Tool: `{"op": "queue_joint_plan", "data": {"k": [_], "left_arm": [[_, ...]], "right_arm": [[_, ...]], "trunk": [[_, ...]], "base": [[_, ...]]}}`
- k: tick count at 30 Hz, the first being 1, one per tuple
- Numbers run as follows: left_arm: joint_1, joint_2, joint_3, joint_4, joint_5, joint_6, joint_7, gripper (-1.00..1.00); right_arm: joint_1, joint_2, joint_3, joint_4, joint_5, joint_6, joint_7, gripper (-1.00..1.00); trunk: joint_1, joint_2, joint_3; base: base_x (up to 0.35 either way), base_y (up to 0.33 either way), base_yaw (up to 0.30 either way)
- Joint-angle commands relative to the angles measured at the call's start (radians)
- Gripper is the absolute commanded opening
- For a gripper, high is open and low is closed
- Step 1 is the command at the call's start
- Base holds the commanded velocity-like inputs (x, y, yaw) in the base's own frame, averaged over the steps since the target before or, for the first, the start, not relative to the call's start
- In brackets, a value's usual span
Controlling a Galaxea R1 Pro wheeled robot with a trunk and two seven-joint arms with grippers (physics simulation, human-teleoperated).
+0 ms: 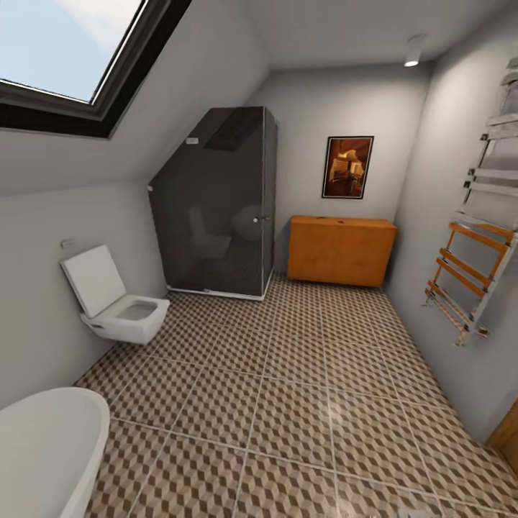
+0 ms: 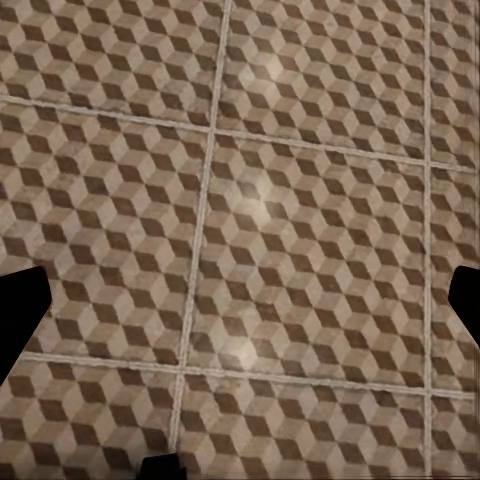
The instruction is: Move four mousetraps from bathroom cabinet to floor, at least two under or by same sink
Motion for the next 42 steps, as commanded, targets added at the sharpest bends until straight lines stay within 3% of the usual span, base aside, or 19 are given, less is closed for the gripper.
{"op": "queue_joint_plan", "data": {"k": [1, 22, 32, 42], "left_arm": [[-0.002, -0.001, -0.009, 0.004, 0.002, -0.006, 0.006, 1.0], [-0.002, -0.002, -0.009, 0.004, 0.002, -0.004, 0.006, 1.0], [-0.002, -0.003, -0.009, 0.004, 0.002, -0.002, 0.007, 1.0], [-0.002, -0.002, -0.009, 0.004, 0.002, -0.002, 0.007, 1.0]], "right_arm": [[-0.002, 0.0, 0.001, 0.005, -0.004, -0.007, 0.0, 1.0], [-0.002, 0.0, 0.001, 0.006, -0.004, -0.007, 0.0, 1.0], [-0.002, 0.0, 0.001, 0.005, -0.006, -0.007, 0.0, 1.0], [-0.002, 0.0, 0.001, 0.005, -0.006, -0.007, 0.0, 1.0]], "trunk": [[0.001, -0.002, -0.002], [0.001, -0.002, -0.002], [0.001, -0.002, -0.002], [0.001, -0.002, -0.002]], "base": [[0.0, 0.0, -0.276], [0.007, 0.0, -0.275], [0.261, 0.0, -0.231], [0.326, 0.0, -0.04]]}}
